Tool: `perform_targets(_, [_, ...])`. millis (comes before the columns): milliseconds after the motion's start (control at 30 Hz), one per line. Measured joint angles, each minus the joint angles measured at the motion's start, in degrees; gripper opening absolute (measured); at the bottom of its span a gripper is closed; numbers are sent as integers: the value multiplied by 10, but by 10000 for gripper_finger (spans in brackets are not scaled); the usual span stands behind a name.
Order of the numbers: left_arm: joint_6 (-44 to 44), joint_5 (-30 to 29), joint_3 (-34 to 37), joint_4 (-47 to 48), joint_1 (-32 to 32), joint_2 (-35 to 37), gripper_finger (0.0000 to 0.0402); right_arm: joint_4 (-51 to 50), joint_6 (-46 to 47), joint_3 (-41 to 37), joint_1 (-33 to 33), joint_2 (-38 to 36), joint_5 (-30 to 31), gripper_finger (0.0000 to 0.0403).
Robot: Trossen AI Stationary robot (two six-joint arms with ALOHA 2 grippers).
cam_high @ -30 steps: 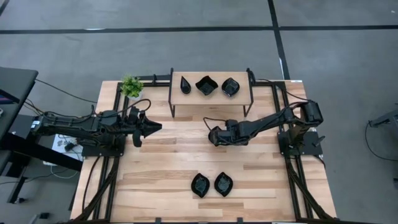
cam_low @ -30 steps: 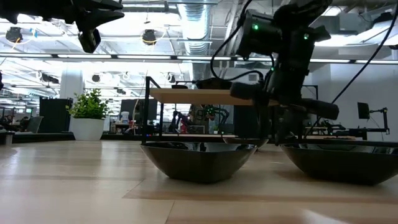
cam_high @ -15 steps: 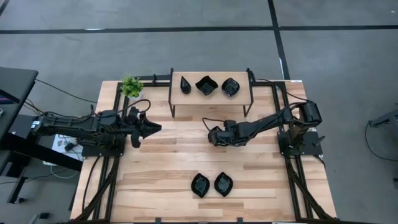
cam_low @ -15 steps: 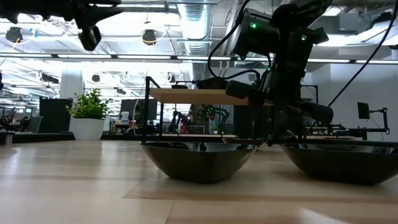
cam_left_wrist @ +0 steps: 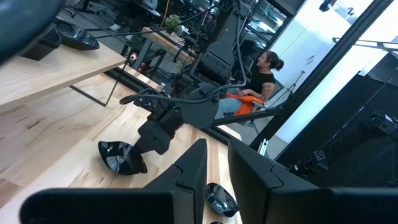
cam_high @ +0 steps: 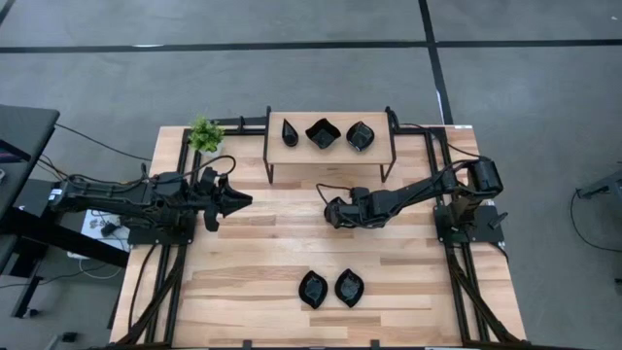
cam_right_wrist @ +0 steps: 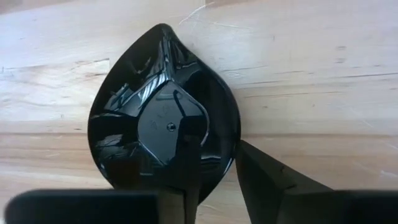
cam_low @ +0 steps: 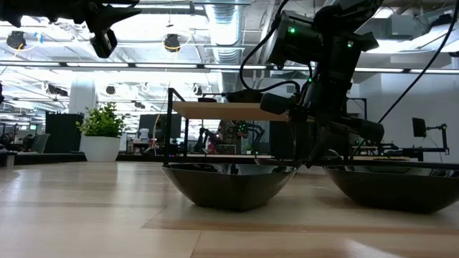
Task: Pick & Place Mini shaped plates
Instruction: Stack the leaf shaped plate on top of the leaf shaped plates on the shelf
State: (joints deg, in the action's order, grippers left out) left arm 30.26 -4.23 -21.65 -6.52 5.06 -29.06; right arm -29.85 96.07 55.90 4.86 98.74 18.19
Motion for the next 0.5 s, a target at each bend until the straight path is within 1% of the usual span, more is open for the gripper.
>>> perform_targets(433, [0, 0, 0, 0, 0, 0, 66, -14, -1, 0, 0, 0, 16, 9])
perform_targets(500, [0, 0, 0, 0, 0, 0, 66, -13, -1, 0, 0, 0, 17, 3])
